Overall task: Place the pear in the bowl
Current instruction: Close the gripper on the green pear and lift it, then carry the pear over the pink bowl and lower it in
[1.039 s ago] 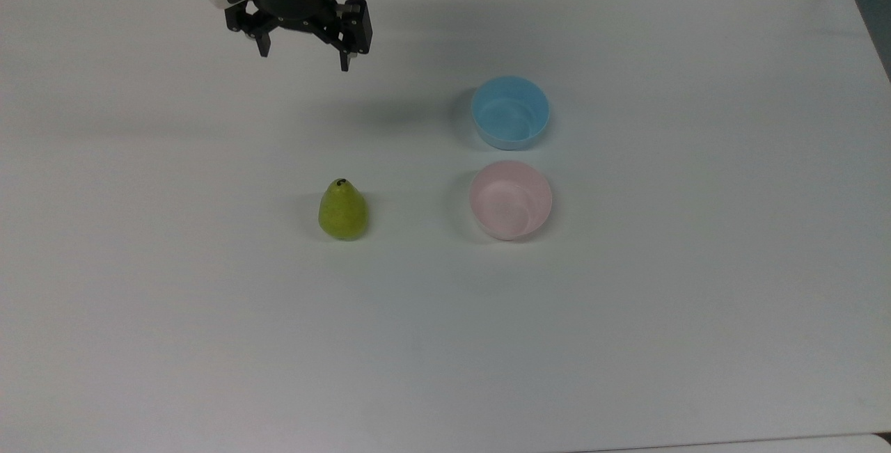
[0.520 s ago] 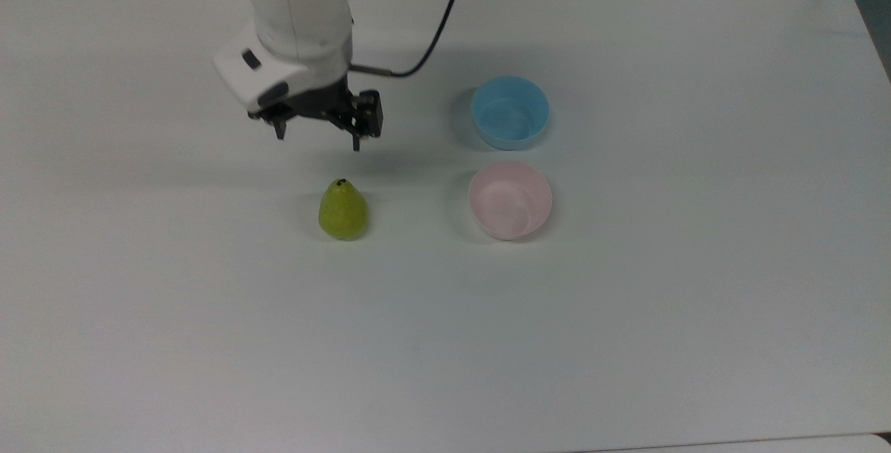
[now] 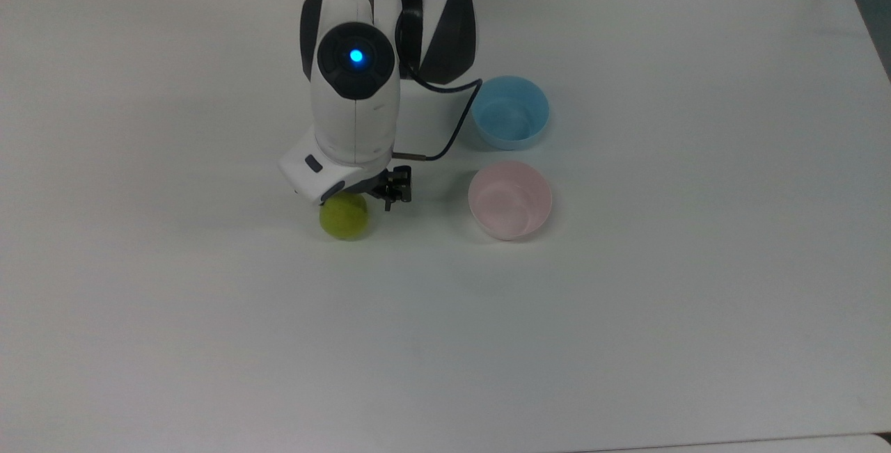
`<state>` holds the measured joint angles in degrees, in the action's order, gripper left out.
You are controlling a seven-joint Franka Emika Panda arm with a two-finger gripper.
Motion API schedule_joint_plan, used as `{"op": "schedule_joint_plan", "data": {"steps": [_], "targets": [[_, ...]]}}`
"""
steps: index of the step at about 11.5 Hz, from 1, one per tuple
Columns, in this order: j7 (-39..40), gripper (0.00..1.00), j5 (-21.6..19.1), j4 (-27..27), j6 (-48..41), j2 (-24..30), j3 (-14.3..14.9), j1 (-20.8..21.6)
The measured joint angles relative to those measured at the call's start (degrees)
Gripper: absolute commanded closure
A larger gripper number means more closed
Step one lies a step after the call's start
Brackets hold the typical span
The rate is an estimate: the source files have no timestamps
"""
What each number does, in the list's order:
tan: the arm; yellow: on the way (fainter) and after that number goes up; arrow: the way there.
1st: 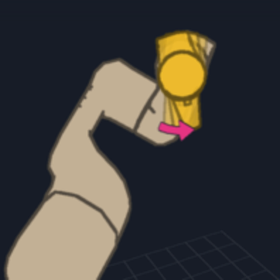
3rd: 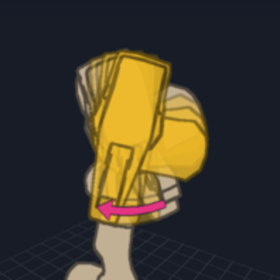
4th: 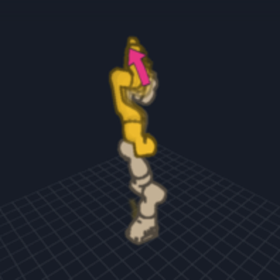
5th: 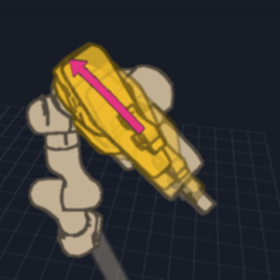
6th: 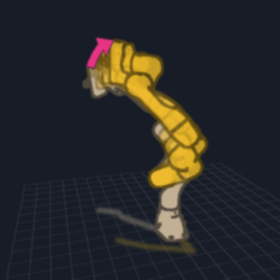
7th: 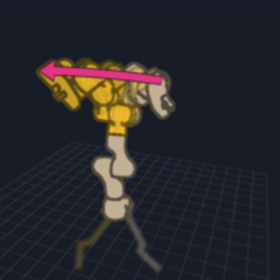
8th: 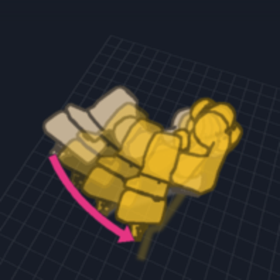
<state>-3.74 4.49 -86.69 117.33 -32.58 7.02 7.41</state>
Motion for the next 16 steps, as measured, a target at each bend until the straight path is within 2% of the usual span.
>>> {"op": "schedule_joint_plan", "data": {"steps": [2,3,4,5,9,12,14,16], "targets": [[0.16,0.6,0.81,0.7,0.52,-0.62,0.02,-0.1],[1.05,0.79,0.98,0.87,0.52,-0.63,0.02,-0.21],[1.88,0.92,1.02,0.94,0.52,-0.63,0.03,-0.34],[2.41,0.99,1.08,1.13,0.52,-0.61,0.15,-0.48],[2.5,1.0,1.06,2.37,0.53,0.6,1.26,-0.59],[2.51,1.0,-1.1,3.08,-0.51,5.6,1.25,-0.1],[2.54,1.0,-3.68,4.29,-3.8,8.31,1.31,3.08],[1.85,1.0,-4.8,5.18,-7.0,8.87,1.43,8.51]]}}
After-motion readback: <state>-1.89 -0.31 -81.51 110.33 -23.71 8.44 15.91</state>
